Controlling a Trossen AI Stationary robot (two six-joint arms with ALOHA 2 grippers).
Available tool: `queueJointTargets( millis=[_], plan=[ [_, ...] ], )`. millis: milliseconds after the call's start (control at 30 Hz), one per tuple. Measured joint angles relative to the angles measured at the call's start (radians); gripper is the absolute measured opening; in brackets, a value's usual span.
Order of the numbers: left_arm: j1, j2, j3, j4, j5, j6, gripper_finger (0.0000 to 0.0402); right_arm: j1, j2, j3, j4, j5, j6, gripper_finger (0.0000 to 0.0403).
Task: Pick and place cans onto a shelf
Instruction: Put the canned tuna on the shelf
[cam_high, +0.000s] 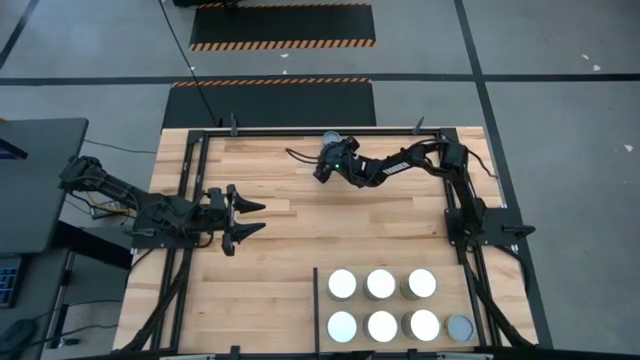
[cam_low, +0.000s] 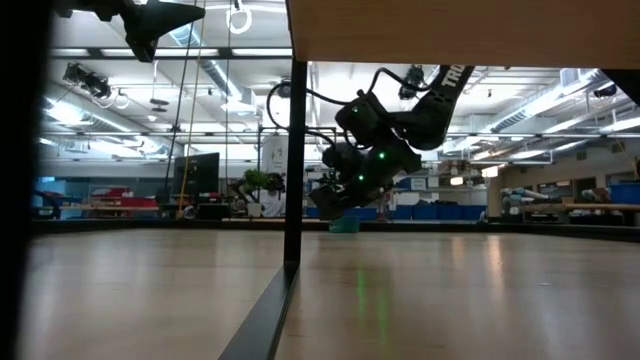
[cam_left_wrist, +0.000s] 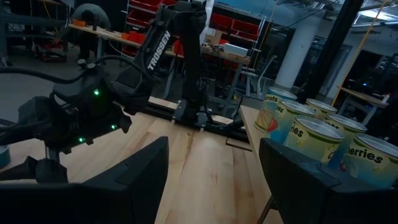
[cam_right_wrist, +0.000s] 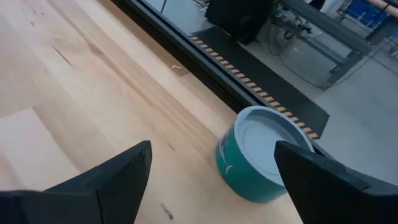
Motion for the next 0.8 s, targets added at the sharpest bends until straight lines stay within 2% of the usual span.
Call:
queueJointTargets(
  millis=[333, 800],
  plan=[
    [0.0, 0.0, 0.0, 0.0, 0.0, 0.0, 0.0256, -0.083, 0.0, 0.002, -0.037, -0.203, 0.09, 0.0348],
    [0.0, 0.0, 0.0, 0.0, 0.0, 0.0, 0.0256, -0.005, 0.003, -0.001, -0.091, -0.223, 0.081, 0.0348]
  ],
)
